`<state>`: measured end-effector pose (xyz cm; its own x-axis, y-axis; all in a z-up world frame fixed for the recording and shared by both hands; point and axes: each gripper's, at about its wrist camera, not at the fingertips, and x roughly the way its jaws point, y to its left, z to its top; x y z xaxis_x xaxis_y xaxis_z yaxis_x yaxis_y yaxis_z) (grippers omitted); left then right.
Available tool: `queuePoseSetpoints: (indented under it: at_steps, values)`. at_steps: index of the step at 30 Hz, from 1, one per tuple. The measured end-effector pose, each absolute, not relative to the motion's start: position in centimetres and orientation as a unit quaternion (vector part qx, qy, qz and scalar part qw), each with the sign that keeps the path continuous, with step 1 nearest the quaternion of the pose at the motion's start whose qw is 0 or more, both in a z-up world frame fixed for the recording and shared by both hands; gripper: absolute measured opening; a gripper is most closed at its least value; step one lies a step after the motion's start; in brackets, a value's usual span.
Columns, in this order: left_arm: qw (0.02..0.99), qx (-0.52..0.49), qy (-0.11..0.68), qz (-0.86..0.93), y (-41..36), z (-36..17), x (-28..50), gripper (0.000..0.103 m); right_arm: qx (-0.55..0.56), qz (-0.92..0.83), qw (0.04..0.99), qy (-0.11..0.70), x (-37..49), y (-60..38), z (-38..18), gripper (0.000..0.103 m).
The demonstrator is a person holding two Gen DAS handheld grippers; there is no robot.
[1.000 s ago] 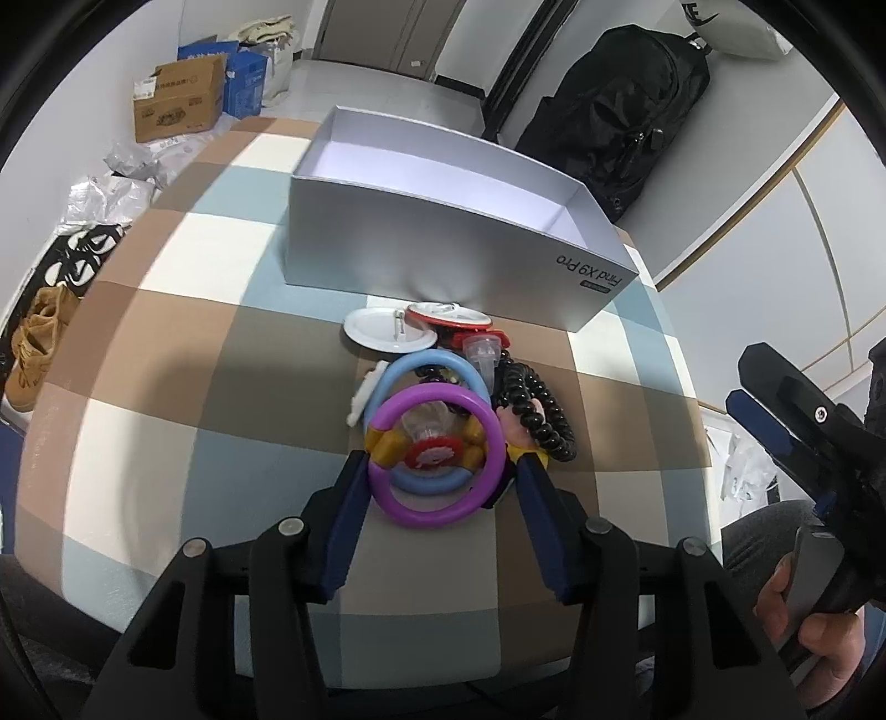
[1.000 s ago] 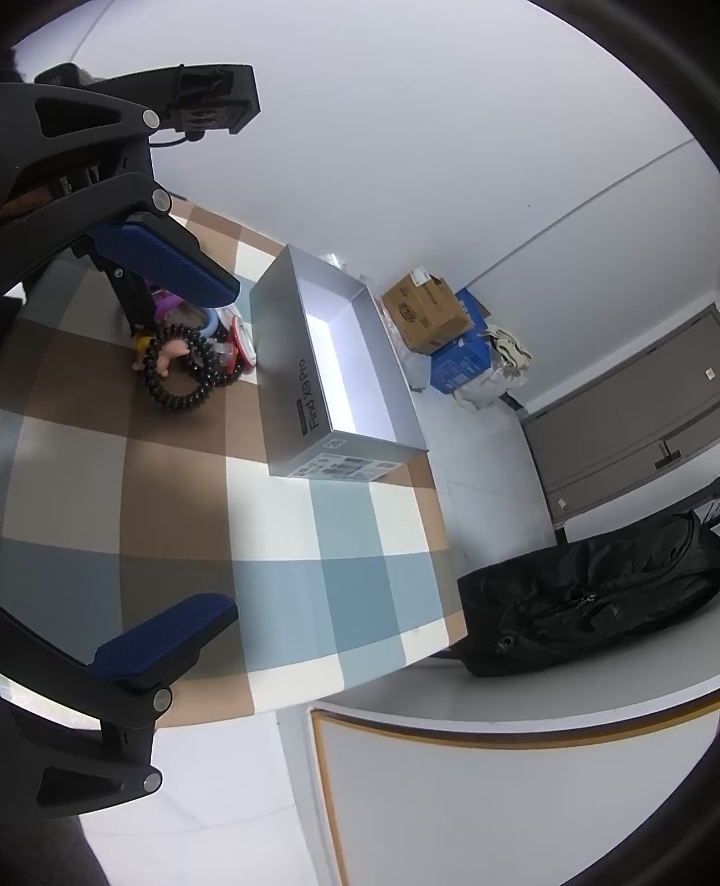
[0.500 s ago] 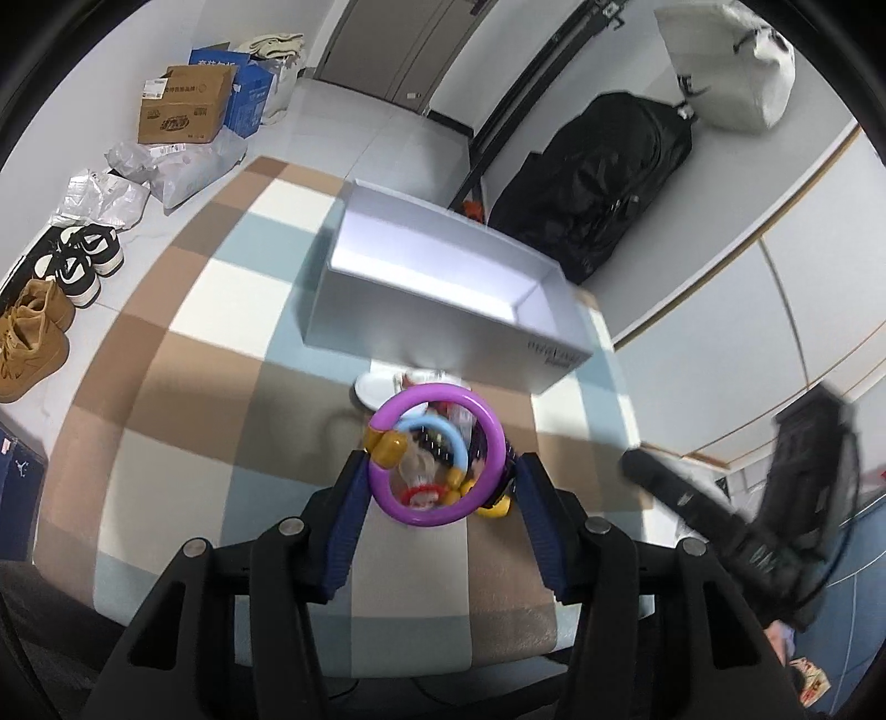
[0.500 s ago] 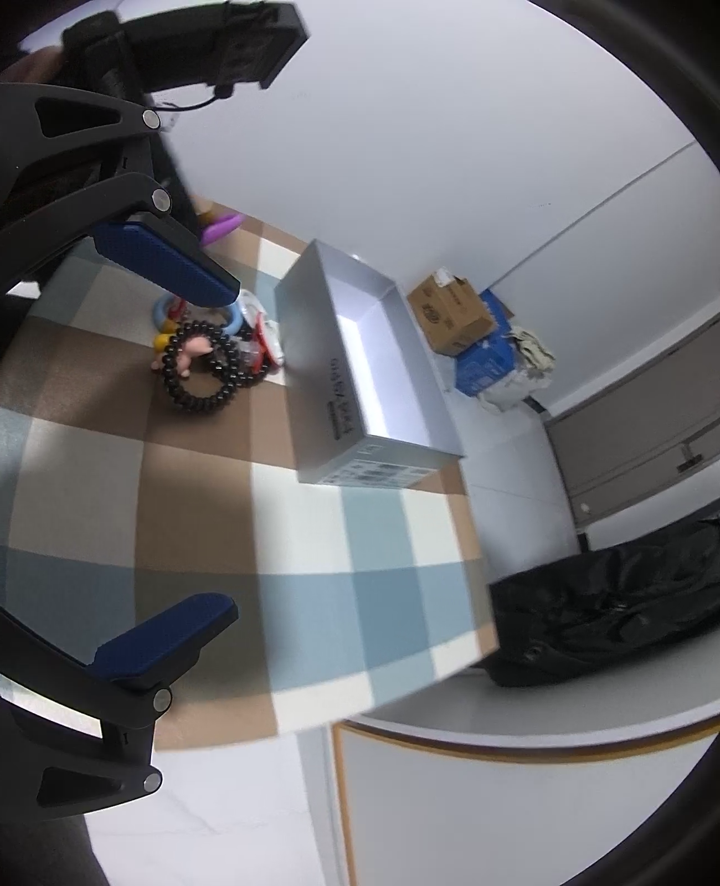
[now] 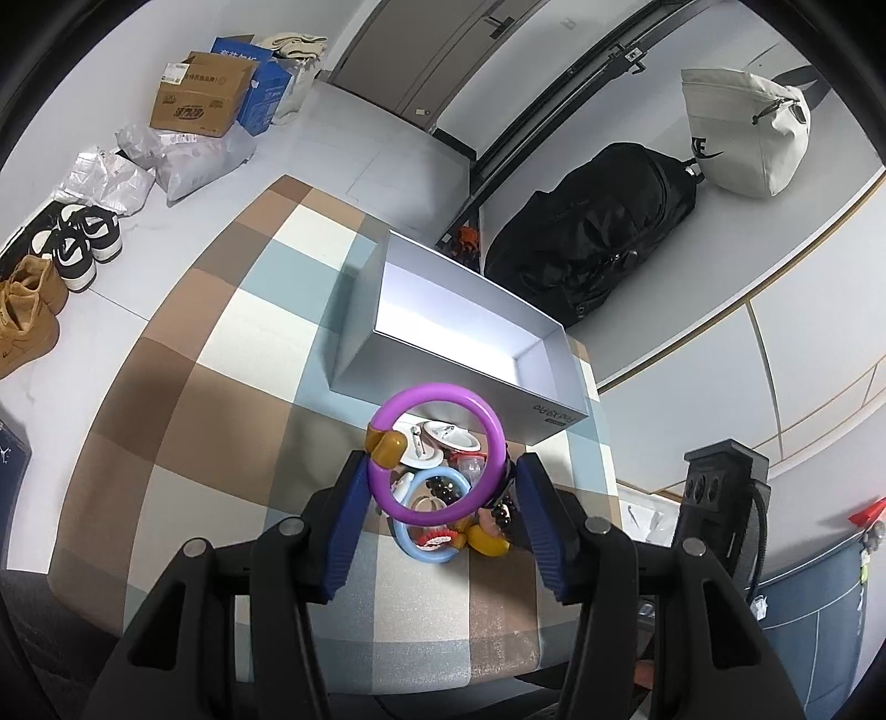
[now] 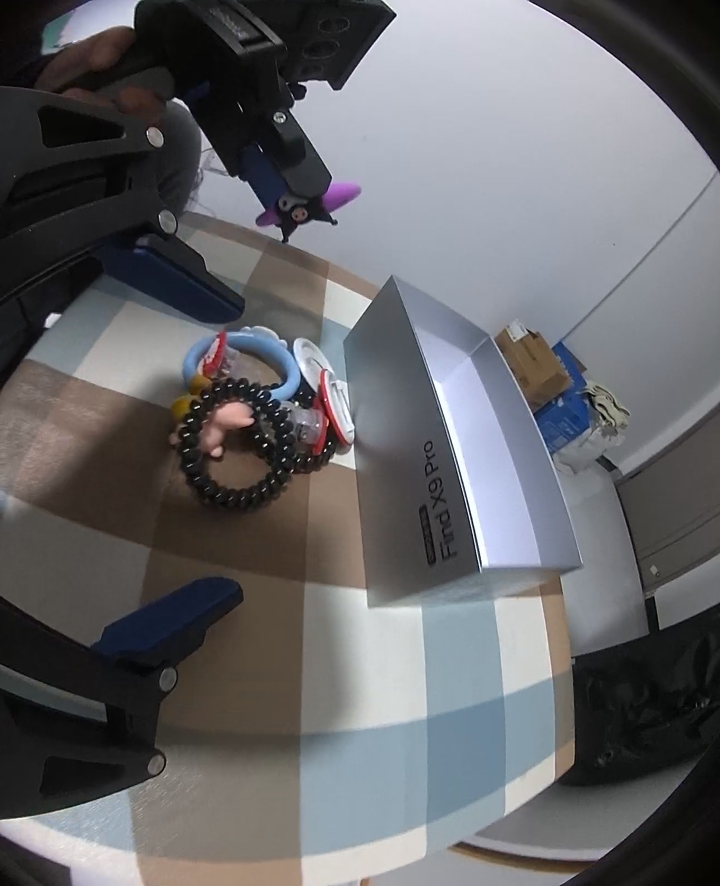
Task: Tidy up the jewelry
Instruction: 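Grasp the black beaded bracelet with the right tool while the left lifts the purple ring, then carry both items over the silver box and open both tools inside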
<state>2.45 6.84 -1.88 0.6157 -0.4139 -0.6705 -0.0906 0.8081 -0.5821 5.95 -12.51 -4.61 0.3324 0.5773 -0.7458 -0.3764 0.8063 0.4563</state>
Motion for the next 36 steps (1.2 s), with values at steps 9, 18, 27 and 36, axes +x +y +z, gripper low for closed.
queuePoseSetpoints:
  at_steps: [9,18,27,36]
  values:
    - [0.846,-0.299,0.431,-0.102,7.1,-1.9,2.6,0.048,0.032,0.29,0.821,0.49,5.7,-10.3,-4.8,0.05]
    - [0.846,-0.291,0.435,-0.101,6.6,-2.0,2.6,0.048,0.065,0.292,0.823,0.483,6.0,-11.6,-4.3,0.046]
    - [0.849,-0.277,0.438,-0.101,5.9,-1.3,3.3,0.048,0.089,0.309,0.833,0.451,5.1,-13.0,-2.0,0.046]
    - [0.857,-0.253,0.438,-0.101,5.2,0.8,6.2,0.048,0.088,0.34,0.848,0.398,6.1,-12.9,3.0,0.046]
